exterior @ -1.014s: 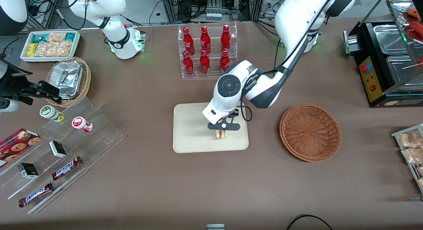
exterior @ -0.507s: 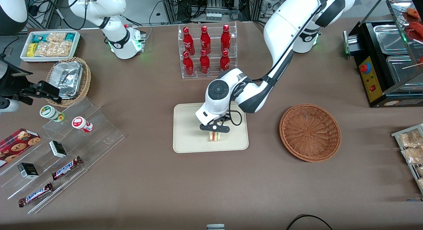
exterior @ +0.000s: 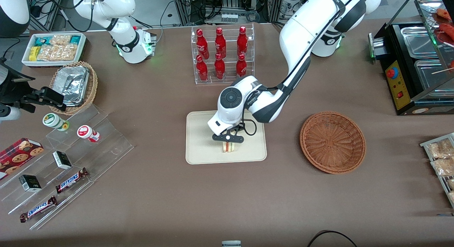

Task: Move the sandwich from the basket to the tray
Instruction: 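Lower the sandwich onto the tray and open the left gripper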

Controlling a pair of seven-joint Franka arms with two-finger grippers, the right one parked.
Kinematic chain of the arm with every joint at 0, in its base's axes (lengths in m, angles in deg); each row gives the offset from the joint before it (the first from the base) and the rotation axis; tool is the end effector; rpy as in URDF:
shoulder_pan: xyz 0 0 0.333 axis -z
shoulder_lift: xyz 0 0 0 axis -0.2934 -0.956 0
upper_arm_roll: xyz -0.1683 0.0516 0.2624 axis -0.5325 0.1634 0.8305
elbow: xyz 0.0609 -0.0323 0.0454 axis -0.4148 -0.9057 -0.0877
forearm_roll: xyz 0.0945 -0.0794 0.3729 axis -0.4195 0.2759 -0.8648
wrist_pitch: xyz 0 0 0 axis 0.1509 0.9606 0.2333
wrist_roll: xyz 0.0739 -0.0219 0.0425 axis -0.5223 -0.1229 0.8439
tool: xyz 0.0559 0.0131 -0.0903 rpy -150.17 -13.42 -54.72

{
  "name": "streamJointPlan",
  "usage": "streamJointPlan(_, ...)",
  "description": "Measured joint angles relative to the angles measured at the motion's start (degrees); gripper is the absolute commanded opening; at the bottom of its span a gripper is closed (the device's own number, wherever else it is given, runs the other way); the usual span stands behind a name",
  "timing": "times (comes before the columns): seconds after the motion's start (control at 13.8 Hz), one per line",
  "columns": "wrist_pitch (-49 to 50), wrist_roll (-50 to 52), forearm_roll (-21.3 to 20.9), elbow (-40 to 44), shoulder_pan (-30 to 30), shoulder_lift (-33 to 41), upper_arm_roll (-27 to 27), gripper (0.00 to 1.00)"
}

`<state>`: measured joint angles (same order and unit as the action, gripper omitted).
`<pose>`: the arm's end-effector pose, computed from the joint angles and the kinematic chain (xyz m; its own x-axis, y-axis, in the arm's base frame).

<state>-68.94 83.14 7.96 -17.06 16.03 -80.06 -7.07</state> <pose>0.5135 -0.5221 0.2376 0.9950 -0.0953 -0.0286 -0.0934 -0.9938 0.0611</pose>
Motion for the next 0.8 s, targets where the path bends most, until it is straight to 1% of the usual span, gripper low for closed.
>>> streamJointPlan(0.07,0.0,0.4,-0.66,0.52,0.36,-0.56,0.01,0.71)
streamJointPlan(0.14,0.0,0.64,-1.19,0.93,0.65,-1.08,0.01,1.0)
streamJointPlan(0.8,0.02,0.92,-1.66,2.96,0.81,-1.33,0.17,1.0)
